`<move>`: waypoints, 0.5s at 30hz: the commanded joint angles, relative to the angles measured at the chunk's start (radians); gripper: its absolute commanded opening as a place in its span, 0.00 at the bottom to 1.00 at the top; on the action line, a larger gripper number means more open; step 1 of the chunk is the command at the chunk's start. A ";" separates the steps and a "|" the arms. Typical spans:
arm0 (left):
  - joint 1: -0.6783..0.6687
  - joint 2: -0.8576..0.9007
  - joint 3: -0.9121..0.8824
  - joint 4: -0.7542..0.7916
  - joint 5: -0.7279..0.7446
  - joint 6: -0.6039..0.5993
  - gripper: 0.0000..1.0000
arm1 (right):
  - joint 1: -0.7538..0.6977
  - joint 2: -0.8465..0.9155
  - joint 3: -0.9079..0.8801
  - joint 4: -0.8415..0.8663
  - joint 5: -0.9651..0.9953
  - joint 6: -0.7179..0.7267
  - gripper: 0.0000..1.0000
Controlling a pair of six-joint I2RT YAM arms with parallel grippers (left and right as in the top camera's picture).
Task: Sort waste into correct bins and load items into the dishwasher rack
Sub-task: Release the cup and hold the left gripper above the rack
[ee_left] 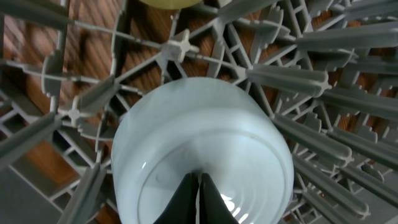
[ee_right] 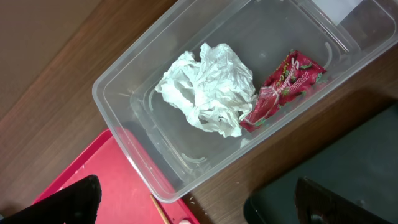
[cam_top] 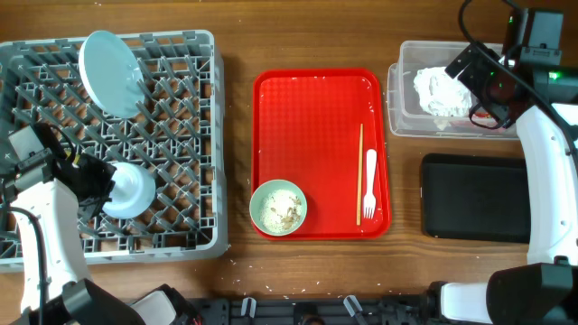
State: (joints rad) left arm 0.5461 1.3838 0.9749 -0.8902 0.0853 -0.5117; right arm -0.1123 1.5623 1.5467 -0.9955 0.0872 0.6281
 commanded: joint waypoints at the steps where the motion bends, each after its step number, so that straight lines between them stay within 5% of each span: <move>1: -0.005 -0.071 0.055 -0.022 0.254 0.044 0.04 | 0.002 0.006 0.003 0.000 0.010 0.002 1.00; 3: -0.096 -0.174 0.055 -0.029 0.519 0.146 0.04 | 0.002 0.006 0.003 0.000 0.010 0.001 1.00; 6: -0.357 -0.258 0.055 -0.018 0.535 0.146 0.04 | 0.002 0.006 0.003 0.000 0.010 0.001 1.00; 8: -0.578 -0.249 0.055 0.024 0.520 0.145 0.25 | 0.002 0.006 0.003 0.000 0.010 0.001 1.00; 10: -0.805 -0.201 0.055 0.066 0.387 0.106 0.67 | 0.002 0.006 0.003 0.000 0.010 0.002 1.00; 13: -1.046 -0.086 0.055 0.135 0.257 0.042 0.77 | 0.002 0.006 0.003 0.000 0.010 0.001 1.00; 15: -1.179 0.022 0.055 0.181 0.154 -0.059 0.70 | 0.002 0.006 0.003 0.000 0.010 0.001 1.00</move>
State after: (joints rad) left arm -0.5171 1.3128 1.0161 -0.7452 0.3889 -0.4557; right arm -0.1123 1.5623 1.5467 -0.9955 0.0872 0.6281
